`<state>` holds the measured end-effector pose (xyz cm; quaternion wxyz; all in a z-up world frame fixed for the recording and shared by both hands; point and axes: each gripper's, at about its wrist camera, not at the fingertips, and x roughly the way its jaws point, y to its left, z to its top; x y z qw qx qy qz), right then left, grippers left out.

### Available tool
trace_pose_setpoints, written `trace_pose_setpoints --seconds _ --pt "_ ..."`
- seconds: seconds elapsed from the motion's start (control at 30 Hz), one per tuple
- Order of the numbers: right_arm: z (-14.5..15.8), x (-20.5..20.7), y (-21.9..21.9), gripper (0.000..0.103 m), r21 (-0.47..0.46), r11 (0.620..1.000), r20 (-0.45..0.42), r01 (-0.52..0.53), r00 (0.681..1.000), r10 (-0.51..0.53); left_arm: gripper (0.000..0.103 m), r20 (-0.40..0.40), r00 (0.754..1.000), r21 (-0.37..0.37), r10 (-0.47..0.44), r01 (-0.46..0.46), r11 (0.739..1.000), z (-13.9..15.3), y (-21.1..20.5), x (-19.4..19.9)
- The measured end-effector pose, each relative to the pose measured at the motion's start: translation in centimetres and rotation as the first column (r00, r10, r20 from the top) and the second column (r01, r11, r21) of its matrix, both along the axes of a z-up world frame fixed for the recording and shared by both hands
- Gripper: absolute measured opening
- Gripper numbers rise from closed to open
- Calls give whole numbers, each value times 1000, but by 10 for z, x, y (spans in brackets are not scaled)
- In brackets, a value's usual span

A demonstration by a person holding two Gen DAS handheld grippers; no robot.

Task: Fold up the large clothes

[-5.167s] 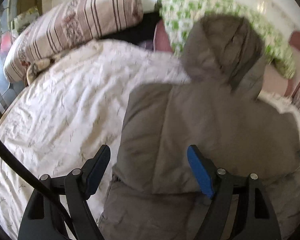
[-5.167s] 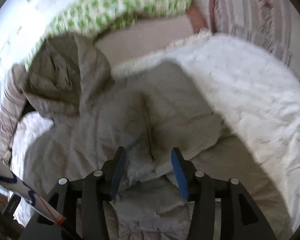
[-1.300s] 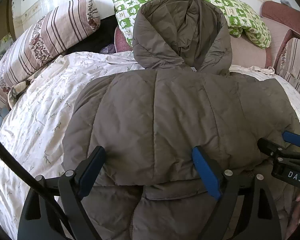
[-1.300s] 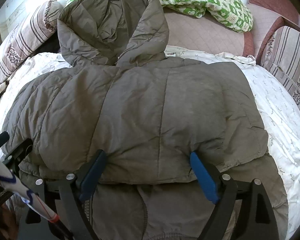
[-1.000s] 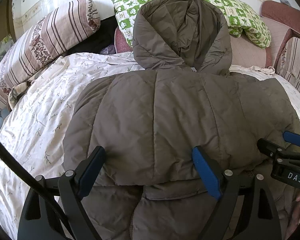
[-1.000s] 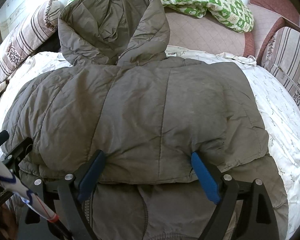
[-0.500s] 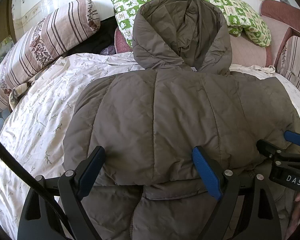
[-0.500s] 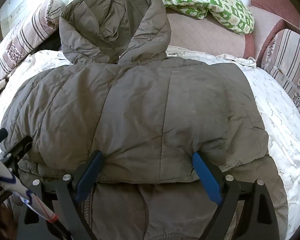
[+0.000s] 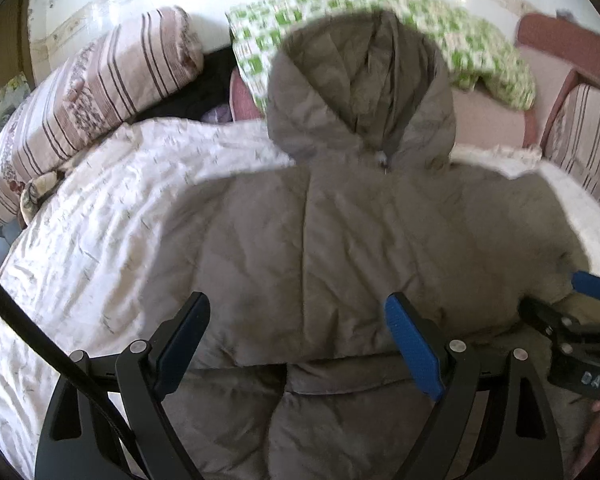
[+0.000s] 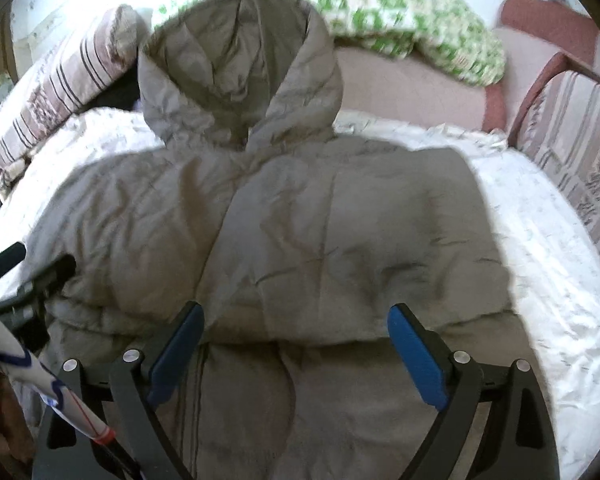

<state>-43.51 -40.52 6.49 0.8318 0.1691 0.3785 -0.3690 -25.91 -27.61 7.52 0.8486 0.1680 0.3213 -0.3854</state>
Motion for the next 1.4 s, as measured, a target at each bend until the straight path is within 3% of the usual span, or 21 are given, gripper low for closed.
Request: trace_pose_setpoints --seconds 0.17,0.3,0.43,0.6,0.8,0.97,1.1,1.17,1.23,1.37,1.4 --pt "32 -27 28 96 -15 1000 13 25 1000 -25 89 78 997 -87 29 -22 996 38 31 4" --pt "60 -25 40 96 12 1000 -16 -5 1000 6 89 20 999 -135 50 -47 990 47 53 16" --pt "129 -20 47 96 1 1000 46 -16 999 16 89 -30 996 -177 87 -91 980 53 72 26" --pt "214 12 49 96 -79 996 66 -37 997 42 89 -87 989 -238 120 -138 961 60 89 36" --pt "267 73 19 96 -110 994 69 -6 997 14 89 -81 988 -235 129 -144 961 58 92 39" --pt "272 121 -31 96 -44 998 101 39 994 -34 89 -91 990 -219 108 -126 968 49 83 40" --pt "251 157 -76 96 19 997 96 71 993 -72 89 -67 993 -186 94 -105 977 43 71 39" --pt "239 172 -95 91 43 996 92 77 993 -80 89 -41 994 -170 100 -106 980 41 67 40" --pt "229 186 -113 80 47 996 97 74 992 -78 89 -31 994 -165 103 -107 980 39 65 41" --pt "213 209 -148 73 35 996 100 82 991 -85 89 -59 993 -178 99 -108 978 35 58 46" --pt "208 214 -156 67 38 996 106 79 991 -82 89 -64 993 -181 97 -107 978 34 56 47"
